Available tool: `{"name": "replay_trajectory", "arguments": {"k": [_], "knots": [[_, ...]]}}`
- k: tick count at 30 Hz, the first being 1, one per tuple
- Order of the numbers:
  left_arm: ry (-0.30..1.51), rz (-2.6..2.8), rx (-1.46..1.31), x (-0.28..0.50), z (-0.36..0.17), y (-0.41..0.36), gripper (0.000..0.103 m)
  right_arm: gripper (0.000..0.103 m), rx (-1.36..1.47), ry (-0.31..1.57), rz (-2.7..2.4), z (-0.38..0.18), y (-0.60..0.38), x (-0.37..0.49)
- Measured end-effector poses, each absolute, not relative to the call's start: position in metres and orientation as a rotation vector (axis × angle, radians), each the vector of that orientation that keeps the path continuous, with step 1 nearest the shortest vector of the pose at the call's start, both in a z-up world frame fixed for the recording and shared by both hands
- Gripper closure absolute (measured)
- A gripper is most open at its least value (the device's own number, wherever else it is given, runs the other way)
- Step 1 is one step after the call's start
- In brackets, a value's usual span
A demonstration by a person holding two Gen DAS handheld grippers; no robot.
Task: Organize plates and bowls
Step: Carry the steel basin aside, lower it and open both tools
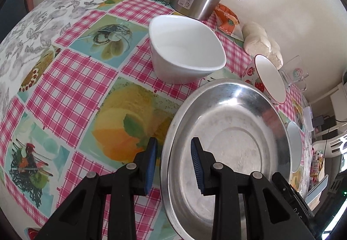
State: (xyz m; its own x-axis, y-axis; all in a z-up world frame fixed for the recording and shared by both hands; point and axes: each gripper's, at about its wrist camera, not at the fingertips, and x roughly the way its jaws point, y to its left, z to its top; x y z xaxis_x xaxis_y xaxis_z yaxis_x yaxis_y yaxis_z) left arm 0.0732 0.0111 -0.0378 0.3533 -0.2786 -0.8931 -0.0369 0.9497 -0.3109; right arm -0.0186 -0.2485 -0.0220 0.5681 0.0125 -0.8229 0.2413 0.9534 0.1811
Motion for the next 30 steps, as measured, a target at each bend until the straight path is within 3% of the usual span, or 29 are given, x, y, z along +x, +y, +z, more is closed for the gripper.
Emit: {"name": "replay_trajectory", "arguments": {"k": [26,30], "knots": [[1.194,-0.188,-0.312,0.074,-0.024,0.023,0.070,0.081,0.300,0.975,-0.167,-0.020,-0.245,-0.015],[1.185,-0.169,-0.300,0.069,-0.015,0.022,0.062,0.066,0.307,0.982,-0.201,-0.017,-0.248,-0.017]]}}
